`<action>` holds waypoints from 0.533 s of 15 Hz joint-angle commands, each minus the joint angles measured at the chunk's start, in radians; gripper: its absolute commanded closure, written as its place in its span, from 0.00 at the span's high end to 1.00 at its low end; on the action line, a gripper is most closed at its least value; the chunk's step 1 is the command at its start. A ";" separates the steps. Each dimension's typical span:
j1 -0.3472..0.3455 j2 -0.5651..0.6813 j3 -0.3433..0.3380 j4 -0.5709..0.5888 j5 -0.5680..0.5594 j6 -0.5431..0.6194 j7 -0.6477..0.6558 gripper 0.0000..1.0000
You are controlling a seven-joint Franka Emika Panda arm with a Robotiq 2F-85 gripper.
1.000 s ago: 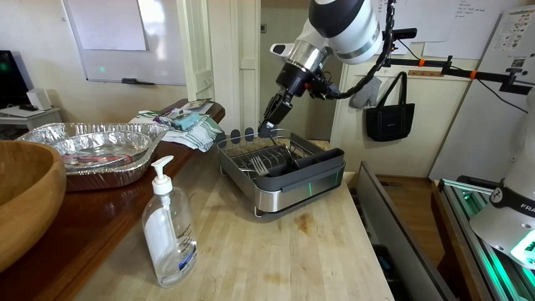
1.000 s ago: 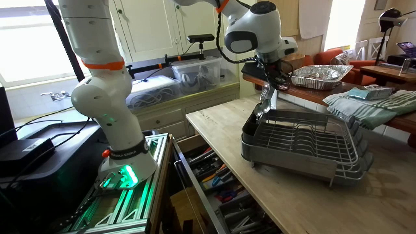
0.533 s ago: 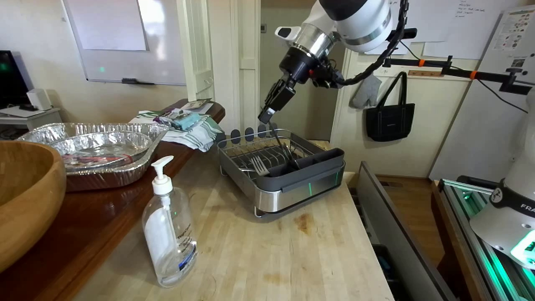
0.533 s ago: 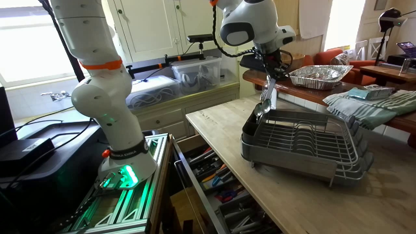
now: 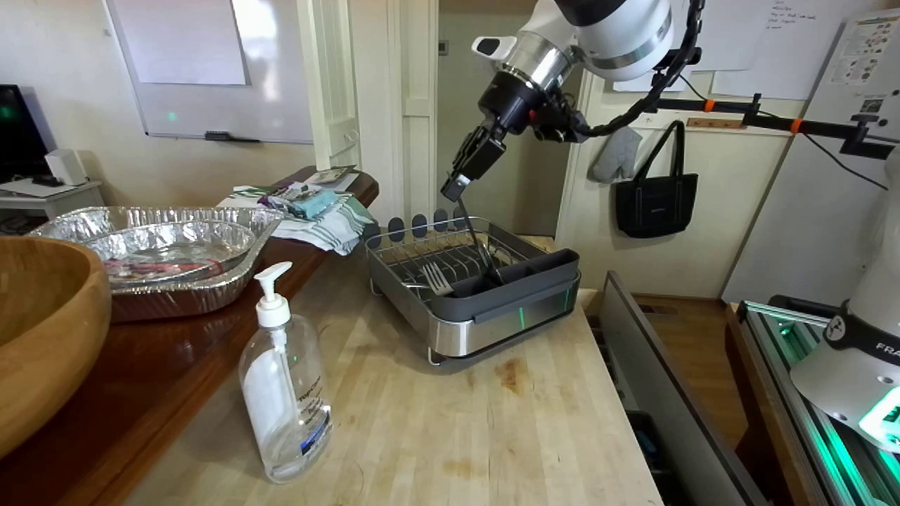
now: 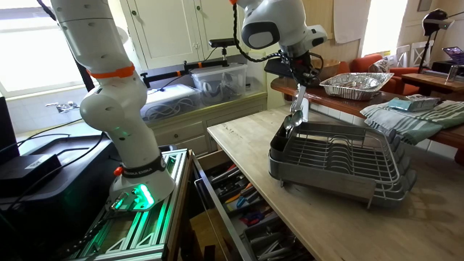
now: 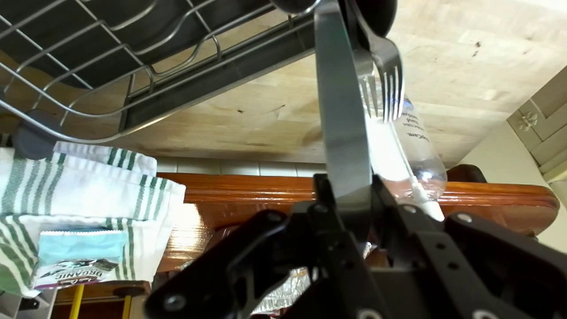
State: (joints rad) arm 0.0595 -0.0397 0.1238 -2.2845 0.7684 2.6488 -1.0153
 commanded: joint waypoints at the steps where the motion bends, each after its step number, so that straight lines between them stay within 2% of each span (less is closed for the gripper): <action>1: 0.022 -0.050 -0.016 -0.041 -0.008 0.033 0.026 0.06; 8: 0.025 -0.015 -0.022 -0.050 -0.063 0.019 0.066 0.06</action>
State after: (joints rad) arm 0.0669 -0.0617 0.1159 -2.3105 0.7480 2.6497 -0.9918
